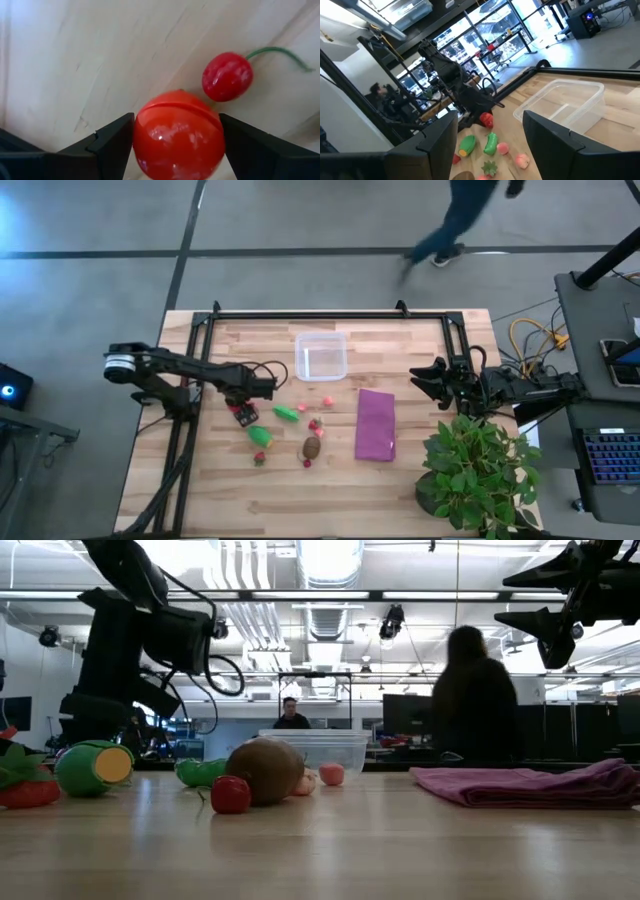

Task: Pick and placing Produce into tupperware
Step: Put the red tomato into the white bin, then put the top red cherry into the white bin

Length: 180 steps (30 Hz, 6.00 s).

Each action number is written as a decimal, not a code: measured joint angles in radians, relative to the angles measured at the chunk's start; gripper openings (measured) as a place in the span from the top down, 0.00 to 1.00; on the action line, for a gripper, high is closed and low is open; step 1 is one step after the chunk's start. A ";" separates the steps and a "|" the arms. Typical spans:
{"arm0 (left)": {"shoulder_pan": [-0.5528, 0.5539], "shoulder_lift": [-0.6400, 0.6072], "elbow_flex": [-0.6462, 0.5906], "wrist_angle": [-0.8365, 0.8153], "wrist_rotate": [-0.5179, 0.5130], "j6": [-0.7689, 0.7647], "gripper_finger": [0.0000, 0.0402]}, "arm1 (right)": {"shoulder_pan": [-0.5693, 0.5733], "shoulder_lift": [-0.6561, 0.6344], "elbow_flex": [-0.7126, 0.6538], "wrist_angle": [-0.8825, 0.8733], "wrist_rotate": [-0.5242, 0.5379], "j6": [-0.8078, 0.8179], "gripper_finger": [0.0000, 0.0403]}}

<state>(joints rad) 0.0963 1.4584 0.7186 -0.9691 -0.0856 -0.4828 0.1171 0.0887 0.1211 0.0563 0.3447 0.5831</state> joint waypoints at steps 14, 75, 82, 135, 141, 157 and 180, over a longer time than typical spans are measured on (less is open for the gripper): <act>0.000 0.006 -0.006 0.007 -0.002 0.002 0.42 | 0.000 0.000 0.000 0.000 0.000 -0.001 0.46; 0.318 0.476 0.859 0.097 -0.047 0.516 0.23 | 0.000 0.006 0.000 -0.048 0.004 -0.007 0.46; 0.313 0.450 0.859 0.005 -0.041 0.520 0.15 | 0.000 0.006 0.000 -0.052 0.026 -0.007 0.46; 0.034 -0.192 -0.055 0.131 0.061 0.859 0.45 | 0.000 0.006 0.000 -0.084 0.076 -0.007 0.46; 0.034 -0.189 -0.057 0.180 0.063 0.858 0.45 | 0.000 0.006 0.000 -0.096 0.076 -0.007 0.46; 0.032 -0.112 -0.060 0.179 0.073 0.857 0.45 | 0.000 0.006 0.000 -0.105 0.076 0.000 0.46; 0.032 -0.099 -0.085 0.286 0.091 0.802 0.65 | 0.000 0.006 0.000 -0.105 0.077 -0.001 0.46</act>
<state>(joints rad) 0.1280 1.3594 0.6332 -0.6832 0.0051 0.3195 0.1169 0.0944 0.1211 -0.0490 0.4214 0.5823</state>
